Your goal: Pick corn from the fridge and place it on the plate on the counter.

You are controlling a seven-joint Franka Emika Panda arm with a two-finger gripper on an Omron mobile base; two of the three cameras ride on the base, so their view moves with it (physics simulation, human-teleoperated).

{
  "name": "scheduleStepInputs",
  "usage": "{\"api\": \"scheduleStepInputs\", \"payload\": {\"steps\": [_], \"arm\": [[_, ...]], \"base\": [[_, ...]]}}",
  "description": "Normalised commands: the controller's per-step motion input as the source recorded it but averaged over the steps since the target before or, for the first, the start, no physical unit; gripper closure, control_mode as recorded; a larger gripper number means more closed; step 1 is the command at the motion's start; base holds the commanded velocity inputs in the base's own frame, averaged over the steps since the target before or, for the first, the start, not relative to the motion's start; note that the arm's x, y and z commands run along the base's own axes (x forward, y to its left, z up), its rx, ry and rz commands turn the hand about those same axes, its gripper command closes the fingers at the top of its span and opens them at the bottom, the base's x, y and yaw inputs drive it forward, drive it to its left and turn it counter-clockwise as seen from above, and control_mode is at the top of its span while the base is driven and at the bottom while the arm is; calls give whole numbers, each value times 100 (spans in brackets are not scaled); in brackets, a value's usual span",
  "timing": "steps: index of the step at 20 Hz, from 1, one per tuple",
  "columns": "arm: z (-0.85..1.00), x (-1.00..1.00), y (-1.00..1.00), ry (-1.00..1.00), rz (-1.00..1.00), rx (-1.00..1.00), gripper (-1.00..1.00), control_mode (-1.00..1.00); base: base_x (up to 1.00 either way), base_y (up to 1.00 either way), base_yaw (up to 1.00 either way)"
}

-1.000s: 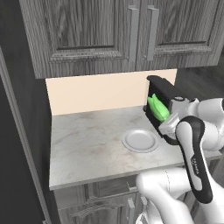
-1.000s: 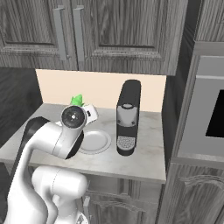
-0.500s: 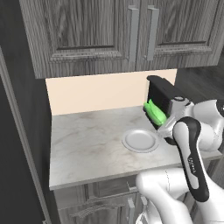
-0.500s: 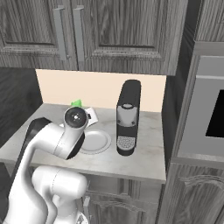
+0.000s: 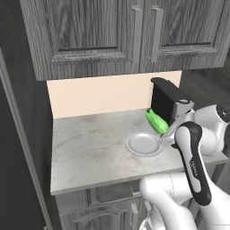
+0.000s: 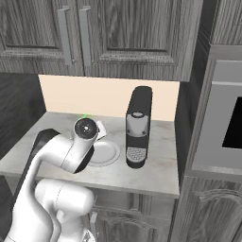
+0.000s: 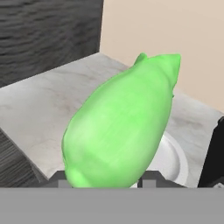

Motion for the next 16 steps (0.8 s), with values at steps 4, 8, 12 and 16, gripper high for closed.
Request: {"api": "scheduleStepInputs", "payload": {"steps": [4, 8, 12, 16], "arm": [[-50, 0, 4, -7, 0, 0, 100, -100], [-48, 0, 0, -8, 0, 0, 100, -100], [-56, 0, 0, -9, 0, 0, 100, -100], [-60, 2, 6, -7, 0, 0, 100, -100]], "base": [[0, 0, 0], [0, 0, 0], [0, 0, 0], [0, 0, 0]]}}
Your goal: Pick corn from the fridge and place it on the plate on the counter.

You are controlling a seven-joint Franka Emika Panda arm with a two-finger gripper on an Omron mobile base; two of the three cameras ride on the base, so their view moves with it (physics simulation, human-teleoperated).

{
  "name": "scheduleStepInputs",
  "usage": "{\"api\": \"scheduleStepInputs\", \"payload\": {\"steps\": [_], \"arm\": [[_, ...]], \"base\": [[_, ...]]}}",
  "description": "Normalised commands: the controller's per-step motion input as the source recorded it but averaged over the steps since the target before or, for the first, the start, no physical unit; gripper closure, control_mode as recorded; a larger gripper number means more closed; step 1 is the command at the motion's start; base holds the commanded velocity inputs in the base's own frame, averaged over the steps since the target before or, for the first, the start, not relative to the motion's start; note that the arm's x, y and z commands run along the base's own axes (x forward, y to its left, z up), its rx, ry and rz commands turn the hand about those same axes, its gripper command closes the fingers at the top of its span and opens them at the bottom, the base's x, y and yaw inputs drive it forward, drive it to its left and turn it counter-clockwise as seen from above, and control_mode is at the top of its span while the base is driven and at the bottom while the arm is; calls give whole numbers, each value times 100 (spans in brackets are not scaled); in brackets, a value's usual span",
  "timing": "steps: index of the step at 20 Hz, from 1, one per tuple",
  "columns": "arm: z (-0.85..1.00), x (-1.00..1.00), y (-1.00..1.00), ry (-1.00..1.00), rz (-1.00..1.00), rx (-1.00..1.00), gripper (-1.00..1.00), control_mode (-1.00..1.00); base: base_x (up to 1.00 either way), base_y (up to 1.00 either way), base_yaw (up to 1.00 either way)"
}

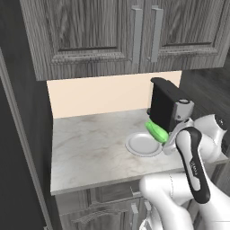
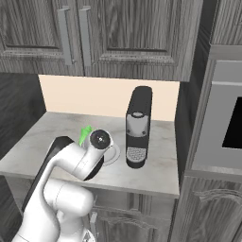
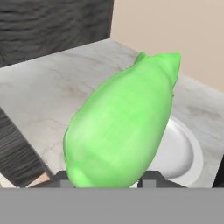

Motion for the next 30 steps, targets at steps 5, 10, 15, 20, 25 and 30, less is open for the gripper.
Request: {"api": "scheduleStepInputs", "payload": {"steps": [5, 10, 15, 20, 25, 30], "arm": [[-59, 8, 9, -3, 0, -2, 100, -100], [-53, 29, 8, -5, 0, -1, 100, -100], [-42, 45, 0, -7, 0, 0, 100, -100], [-42, 30, 21, -3, 0, -2, 100, -100], [-45, 23, 35, 0, 0, -5, 100, -100], [-48, 13, 24, 0, 0, -5, 100, -100]], "base": [[0, 0, 0], [0, 0, 0], [0, 0, 0], [0, 0, 0], [0, 0, 0], [0, 0, 0]]}}
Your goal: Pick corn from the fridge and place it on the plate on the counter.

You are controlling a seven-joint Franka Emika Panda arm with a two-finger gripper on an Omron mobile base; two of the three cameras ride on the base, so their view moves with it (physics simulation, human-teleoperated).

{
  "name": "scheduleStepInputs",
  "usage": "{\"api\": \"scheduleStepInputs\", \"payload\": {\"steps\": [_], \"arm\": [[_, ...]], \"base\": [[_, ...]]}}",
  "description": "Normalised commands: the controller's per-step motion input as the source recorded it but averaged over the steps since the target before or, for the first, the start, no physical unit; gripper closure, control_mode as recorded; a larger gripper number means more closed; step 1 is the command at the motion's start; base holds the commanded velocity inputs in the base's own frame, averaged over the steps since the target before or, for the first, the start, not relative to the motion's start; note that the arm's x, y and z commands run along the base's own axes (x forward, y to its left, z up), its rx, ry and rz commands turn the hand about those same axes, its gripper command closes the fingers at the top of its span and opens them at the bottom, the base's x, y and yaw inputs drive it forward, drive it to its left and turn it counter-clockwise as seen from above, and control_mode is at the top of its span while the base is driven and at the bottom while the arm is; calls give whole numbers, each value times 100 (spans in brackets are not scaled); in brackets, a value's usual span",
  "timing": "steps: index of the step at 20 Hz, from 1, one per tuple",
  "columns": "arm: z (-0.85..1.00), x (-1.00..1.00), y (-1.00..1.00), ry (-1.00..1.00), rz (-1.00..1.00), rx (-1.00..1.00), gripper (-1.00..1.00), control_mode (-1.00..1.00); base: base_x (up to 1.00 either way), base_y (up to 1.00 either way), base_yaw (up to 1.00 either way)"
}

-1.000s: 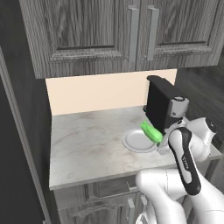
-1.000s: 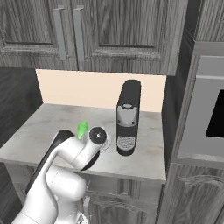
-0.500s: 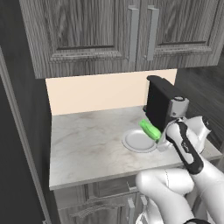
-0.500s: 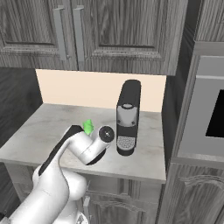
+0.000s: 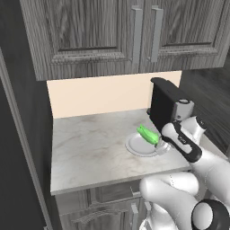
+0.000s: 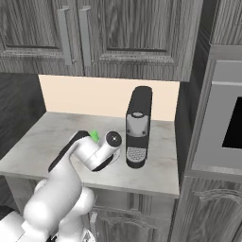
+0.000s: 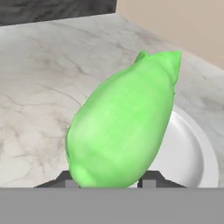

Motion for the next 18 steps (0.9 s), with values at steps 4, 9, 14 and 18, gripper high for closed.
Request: {"api": "scheduleStepInputs", "payload": {"steps": [4, 9, 14, 18], "arm": [[-57, 5, 16, -1, 0, -5, 100, -100], [-55, 1, 9, -2, 0, -3, 100, -100], [-34, 0, 11, -3, 0, -1, 100, -100], [-10, 0, 23, -6, 0, 0, 100, -100]], "base": [[0, 0, 0], [0, 0, 0], [0, 0, 0], [0, 0, 0]]}}
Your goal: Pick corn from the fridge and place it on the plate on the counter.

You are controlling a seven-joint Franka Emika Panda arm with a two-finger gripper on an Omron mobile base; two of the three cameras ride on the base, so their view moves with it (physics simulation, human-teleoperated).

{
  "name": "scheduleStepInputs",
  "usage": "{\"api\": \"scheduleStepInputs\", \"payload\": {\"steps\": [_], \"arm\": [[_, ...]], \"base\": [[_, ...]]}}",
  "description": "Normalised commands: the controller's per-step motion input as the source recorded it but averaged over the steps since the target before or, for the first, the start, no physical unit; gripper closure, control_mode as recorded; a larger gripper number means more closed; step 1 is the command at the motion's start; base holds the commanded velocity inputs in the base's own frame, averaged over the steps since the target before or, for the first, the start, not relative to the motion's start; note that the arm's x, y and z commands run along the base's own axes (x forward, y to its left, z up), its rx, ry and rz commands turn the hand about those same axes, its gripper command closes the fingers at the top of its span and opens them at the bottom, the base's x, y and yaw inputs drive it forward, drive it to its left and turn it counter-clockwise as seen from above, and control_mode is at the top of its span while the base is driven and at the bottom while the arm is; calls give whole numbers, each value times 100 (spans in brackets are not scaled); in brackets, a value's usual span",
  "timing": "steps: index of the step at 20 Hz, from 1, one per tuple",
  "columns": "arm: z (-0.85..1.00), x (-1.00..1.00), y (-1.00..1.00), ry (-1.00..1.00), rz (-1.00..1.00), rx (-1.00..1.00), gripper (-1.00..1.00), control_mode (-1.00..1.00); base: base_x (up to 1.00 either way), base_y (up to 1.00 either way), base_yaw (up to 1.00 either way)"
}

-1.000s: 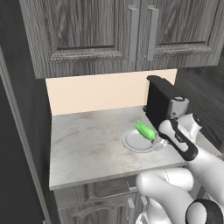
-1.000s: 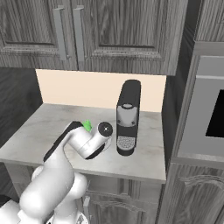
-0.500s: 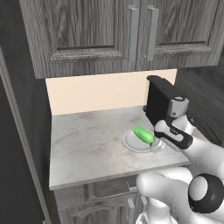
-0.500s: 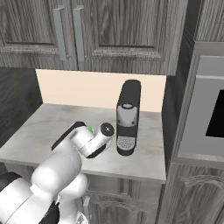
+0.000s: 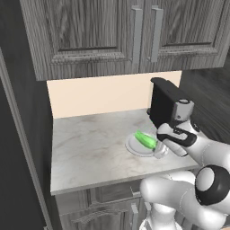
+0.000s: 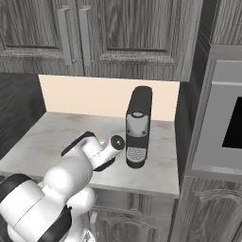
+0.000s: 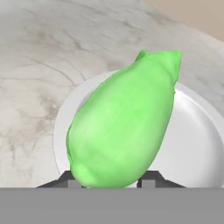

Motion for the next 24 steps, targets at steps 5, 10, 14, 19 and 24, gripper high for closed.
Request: {"api": "scheduleStepInputs", "payload": {"steps": [5, 10, 14, 19, 24], "arm": [[-2, 0, 29, -4, 0, 0, 100, -100], [-13, 3, 23, -1, 0, -1, 100, -100], [-36, 1, 9, 0, 0, -2, 100, -100], [-35, 0, 5, 0, 0, -1, 100, -100], [-27, 0, 6, 0, 0, -1, 100, -100]], "base": [[0, 0, 0], [0, 0, 0], [0, 0, 0], [0, 0, 0], [0, 0, 0]]}}
